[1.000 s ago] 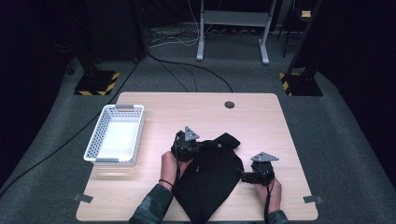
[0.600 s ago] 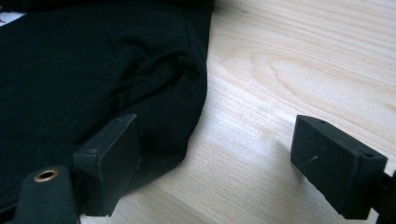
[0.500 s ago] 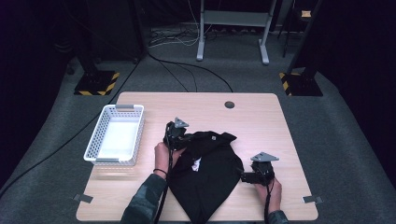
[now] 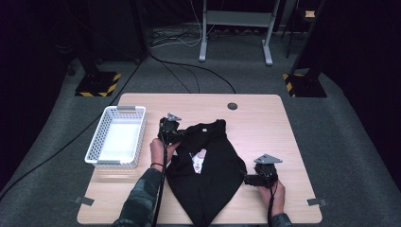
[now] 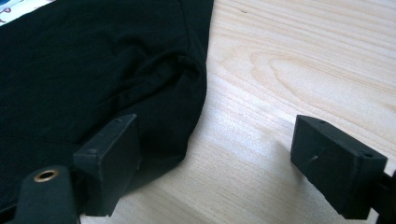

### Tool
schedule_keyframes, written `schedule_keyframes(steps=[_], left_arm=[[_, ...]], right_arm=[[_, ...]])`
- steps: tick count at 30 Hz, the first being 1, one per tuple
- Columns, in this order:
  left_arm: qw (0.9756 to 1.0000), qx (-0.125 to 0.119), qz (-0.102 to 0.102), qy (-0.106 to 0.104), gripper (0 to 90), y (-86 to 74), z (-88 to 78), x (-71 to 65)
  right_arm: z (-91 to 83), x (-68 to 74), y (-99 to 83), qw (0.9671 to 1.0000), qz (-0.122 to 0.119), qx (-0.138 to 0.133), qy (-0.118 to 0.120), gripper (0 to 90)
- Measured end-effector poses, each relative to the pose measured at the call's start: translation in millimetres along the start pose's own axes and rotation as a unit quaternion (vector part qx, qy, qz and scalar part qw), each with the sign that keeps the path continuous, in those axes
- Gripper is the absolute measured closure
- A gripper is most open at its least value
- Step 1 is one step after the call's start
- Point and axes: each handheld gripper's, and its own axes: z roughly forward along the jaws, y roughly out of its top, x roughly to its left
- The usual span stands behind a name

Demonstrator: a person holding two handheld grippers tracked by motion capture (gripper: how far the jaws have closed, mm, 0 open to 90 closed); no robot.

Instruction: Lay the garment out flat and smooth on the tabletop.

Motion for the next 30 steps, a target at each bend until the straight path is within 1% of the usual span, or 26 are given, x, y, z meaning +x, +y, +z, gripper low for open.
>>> schedule_keyframes(steps=[2,3,4,9,12,15,18,19,20,21,22,23,25,28,30], left_arm=[[1.0,0.0,-0.002,0.005,82.1,1.3,1.2,2.6],[0.9999,0.002,0.001,0.013,82.1,1.5,2.5,3.8],[0.9999,0.006,0.002,0.016,82.1,1.2,4.4,5.5],[0.9992,0.022,-0.001,0.034,81.8,-2.0,12.8,13.6],[0.9981,0.028,0.001,0.055,81.6,-2.7,16.8,18.2],[0.9969,0.029,0.004,0.073,81.7,-3.0,20.3,21.4],[0.9951,0.039,0.004,0.091,80.6,-5.1,24.5,25.3],[0.995,0.04,-0.002,0.092,78.5,-6.2,25.4,27.1],[0.9948,0.044,-0.01,0.092,72.1,-7.2,25.9,28.5],[0.9944,0.047,-0.016,0.093,62.3,-8.2,26.2,28.9],[0.9943,0.048,-0.019,0.093,55.6,-9.2,25.4,29.0],[0.9944,0.044,-0.023,0.093,49.6,-10.0,24.3,28.4],[0.9947,0.037,-0.024,0.093,40.0,-10.4,19.4,26.2],[0.9954,0.022,-0.02,0.091,30.0,-10.1,10.7,20.0],[0.9963,0.011,-0.018,0.083,27.2,-11.0,4.5,15.4]], right_arm=[[0.0,0.0,0.0,1.0,0.0,0.0,0.0,15.2],[0.0,0.0,0.0,1.0,0.0,0.0,0.0,15.2],[0.0,0.0,0.0,1.0,0.0,0.0,0.0,15.2],[0.0,0.0,0.0,1.0,0.0,0.0,0.0,15.2],[0.0,0.0,0.0,1.0,0.0,0.0,0.0,15.2],[0.0,0.0,0.0,1.0,0.0,0.0,0.0,15.2],[0.0,0.0,0.0,1.0,0.0,0.0,0.0,15.2],[0.0,0.0,0.0,1.0,0.0,0.0,0.0,15.2],[0.0,0.0,0.0,1.0,0.0,0.0,0.0,15.2],[0.0,0.0,0.0,1.0,0.0,0.0,0.0,15.2],[0.0,0.0,0.0,1.0,0.0,0.0,0.0,15.2],[0.0,0.0,0.0,1.0,0.0,0.0,0.0,15.2],[0.0,0.0,0.0,1.0,0.0,0.0,0.0,15.2],[0.0,0.0,0.0,1.0,0.0,0.0,0.0,15.2],[0.0,0.0,0.0,1.0,0.0,0.0,0.0,15.2]])
